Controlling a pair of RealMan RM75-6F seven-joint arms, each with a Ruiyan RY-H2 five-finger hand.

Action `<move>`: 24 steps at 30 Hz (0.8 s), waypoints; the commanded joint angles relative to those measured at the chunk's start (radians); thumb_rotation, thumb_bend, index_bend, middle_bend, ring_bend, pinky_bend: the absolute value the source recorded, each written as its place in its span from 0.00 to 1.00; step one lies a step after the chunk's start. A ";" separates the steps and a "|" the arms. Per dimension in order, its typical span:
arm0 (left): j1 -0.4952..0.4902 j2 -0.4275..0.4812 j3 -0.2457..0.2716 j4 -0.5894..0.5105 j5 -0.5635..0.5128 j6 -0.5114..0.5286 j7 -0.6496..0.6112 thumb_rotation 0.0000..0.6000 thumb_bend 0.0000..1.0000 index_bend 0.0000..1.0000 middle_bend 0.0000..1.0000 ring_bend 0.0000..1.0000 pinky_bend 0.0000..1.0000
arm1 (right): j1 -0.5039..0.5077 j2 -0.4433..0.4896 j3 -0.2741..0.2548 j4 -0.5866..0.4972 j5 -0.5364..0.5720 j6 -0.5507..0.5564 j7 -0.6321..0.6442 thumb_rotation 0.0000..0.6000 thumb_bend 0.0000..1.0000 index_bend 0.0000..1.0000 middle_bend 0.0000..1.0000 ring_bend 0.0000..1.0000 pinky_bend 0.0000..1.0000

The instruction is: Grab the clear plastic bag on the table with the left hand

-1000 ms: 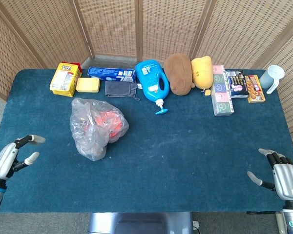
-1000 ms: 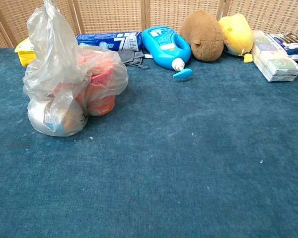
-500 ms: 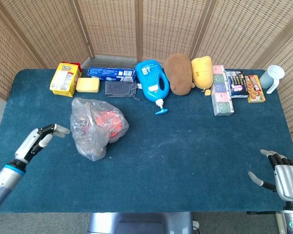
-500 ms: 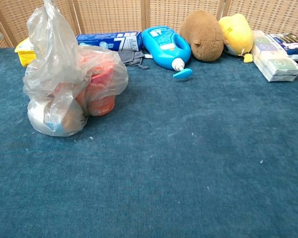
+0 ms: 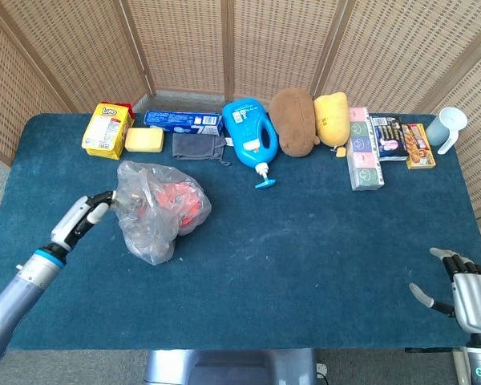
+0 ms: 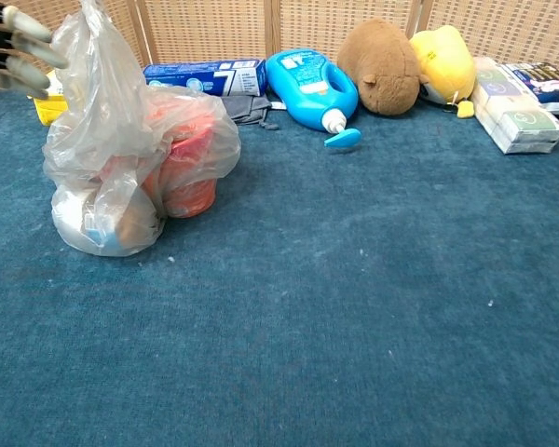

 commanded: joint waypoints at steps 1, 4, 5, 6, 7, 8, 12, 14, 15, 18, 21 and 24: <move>-0.023 -0.017 -0.013 0.008 -0.015 -0.025 -0.023 0.00 0.08 0.36 0.36 0.37 0.26 | -0.004 -0.002 0.000 0.004 0.002 0.003 0.003 0.00 0.20 0.23 0.30 0.34 0.40; -0.046 -0.029 -0.022 0.015 -0.026 -0.053 -0.034 0.00 0.08 0.36 0.36 0.37 0.26 | -0.008 -0.001 -0.001 0.007 0.003 0.007 0.008 0.00 0.20 0.23 0.30 0.34 0.40; -0.053 -0.032 -0.024 0.017 -0.030 -0.062 -0.035 0.00 0.07 0.36 0.36 0.37 0.26 | -0.009 -0.002 -0.001 0.008 0.003 0.008 0.009 0.00 0.20 0.23 0.30 0.34 0.40; -0.064 -0.039 -0.028 0.020 -0.037 -0.075 -0.038 0.00 0.08 0.36 0.36 0.37 0.26 | -0.010 -0.002 -0.001 0.009 0.002 0.011 0.011 0.00 0.20 0.23 0.30 0.34 0.40; -0.071 -0.045 -0.031 0.023 -0.042 -0.084 -0.041 0.00 0.08 0.36 0.36 0.37 0.26 | -0.011 -0.002 0.000 0.010 0.002 0.013 0.013 0.00 0.20 0.23 0.30 0.34 0.40; -0.080 -0.055 -0.035 0.027 -0.050 -0.094 -0.045 0.00 0.08 0.36 0.36 0.37 0.26 | -0.013 -0.003 -0.001 0.011 0.001 0.016 0.016 0.00 0.20 0.23 0.30 0.34 0.40; -0.110 -0.087 -0.053 0.034 -0.074 -0.128 -0.071 0.00 0.08 0.36 0.36 0.37 0.26 | -0.020 -0.005 -0.003 0.016 -0.001 0.023 0.023 0.00 0.20 0.23 0.30 0.34 0.40; -0.126 -0.098 -0.062 0.034 -0.086 -0.151 -0.090 0.00 0.07 0.36 0.36 0.37 0.26 | -0.023 -0.006 -0.004 0.018 -0.001 0.025 0.026 0.00 0.20 0.23 0.30 0.34 0.40; -0.134 -0.104 -0.069 0.035 -0.093 -0.163 -0.101 0.00 0.07 0.36 0.36 0.37 0.26 | -0.025 -0.007 -0.004 0.020 -0.001 0.028 0.029 0.00 0.20 0.23 0.30 0.34 0.40; -0.154 -0.121 -0.092 0.033 -0.113 -0.189 -0.145 0.00 0.08 0.36 0.36 0.37 0.26 | -0.031 -0.008 -0.005 0.024 -0.003 0.034 0.036 0.00 0.20 0.23 0.30 0.34 0.40; -0.166 -0.134 -0.121 0.029 -0.134 -0.211 -0.207 0.00 0.08 0.36 0.36 0.37 0.26 | -0.036 -0.008 -0.007 0.027 -0.005 0.039 0.041 0.00 0.20 0.23 0.30 0.34 0.40; -0.178 -0.141 -0.147 0.024 -0.148 -0.242 -0.277 0.00 0.08 0.36 0.36 0.37 0.26 | -0.040 -0.008 -0.007 0.029 -0.004 0.043 0.046 0.00 0.20 0.23 0.30 0.34 0.40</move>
